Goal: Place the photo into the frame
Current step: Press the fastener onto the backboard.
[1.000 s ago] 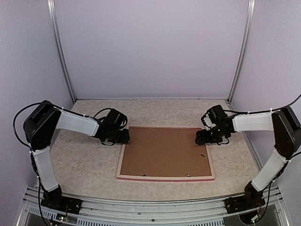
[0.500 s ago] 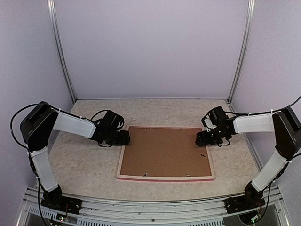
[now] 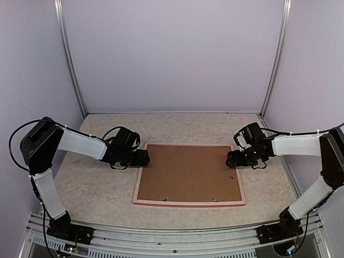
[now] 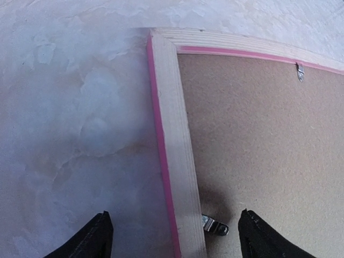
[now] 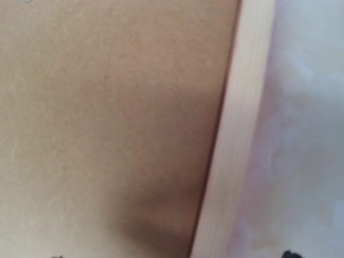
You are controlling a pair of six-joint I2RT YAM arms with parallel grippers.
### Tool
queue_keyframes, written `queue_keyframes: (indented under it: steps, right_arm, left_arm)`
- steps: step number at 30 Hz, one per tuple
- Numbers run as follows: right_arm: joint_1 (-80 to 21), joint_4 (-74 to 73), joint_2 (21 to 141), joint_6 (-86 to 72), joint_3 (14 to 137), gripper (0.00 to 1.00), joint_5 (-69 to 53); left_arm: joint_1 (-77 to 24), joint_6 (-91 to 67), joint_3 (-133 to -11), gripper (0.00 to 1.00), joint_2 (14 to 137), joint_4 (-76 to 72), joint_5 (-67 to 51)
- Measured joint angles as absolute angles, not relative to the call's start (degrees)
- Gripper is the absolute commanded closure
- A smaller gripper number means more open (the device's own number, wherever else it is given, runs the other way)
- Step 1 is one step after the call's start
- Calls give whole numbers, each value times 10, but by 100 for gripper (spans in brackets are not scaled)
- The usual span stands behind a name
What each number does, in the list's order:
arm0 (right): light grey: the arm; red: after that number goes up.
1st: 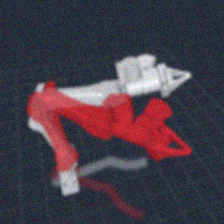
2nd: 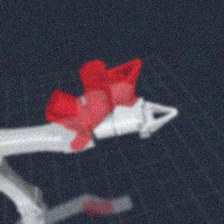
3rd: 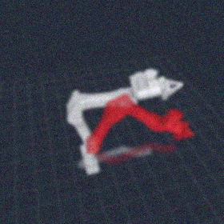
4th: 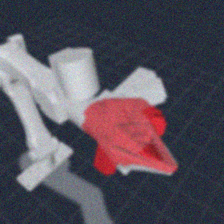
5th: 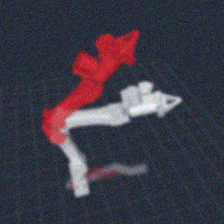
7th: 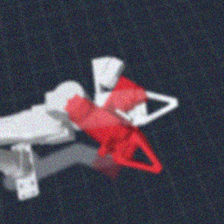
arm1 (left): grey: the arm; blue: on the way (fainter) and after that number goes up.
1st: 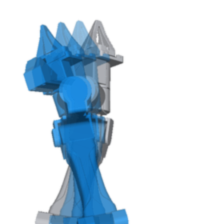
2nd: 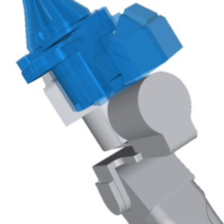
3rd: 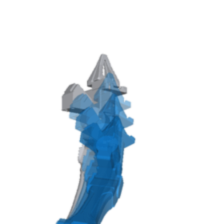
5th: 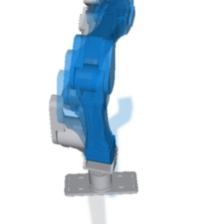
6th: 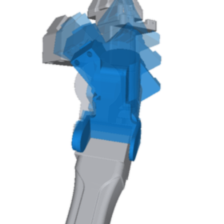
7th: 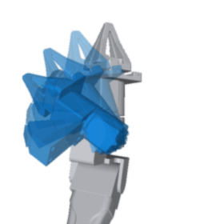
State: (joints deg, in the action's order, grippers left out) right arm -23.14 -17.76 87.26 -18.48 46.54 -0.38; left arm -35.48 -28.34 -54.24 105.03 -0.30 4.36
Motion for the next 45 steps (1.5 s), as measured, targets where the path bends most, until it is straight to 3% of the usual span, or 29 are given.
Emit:
queue_keyframes:
  steps: [4,13,34,38,45]
  right_arm:
    - [-231,-184,831,-192,447,13,-3]
    - [-246,-201,749,-212,375,12,-25]
    - [-295,-195,798,-255,357,28,8]
    - [-299,-189,804,-256,359,34,13]
    - [-304,-178,814,-271,367,59,30]
  left_arm:
    - [-355,-287,-532,1,1036,-2,32]
    - [-355,-288,-522,1,983,8,14]
    - [-372,-289,-513,1,951,21,18]
    - [-372,-291,-513,1,951,22,18]
    - [-373,-291,-513,1,958,22,18]
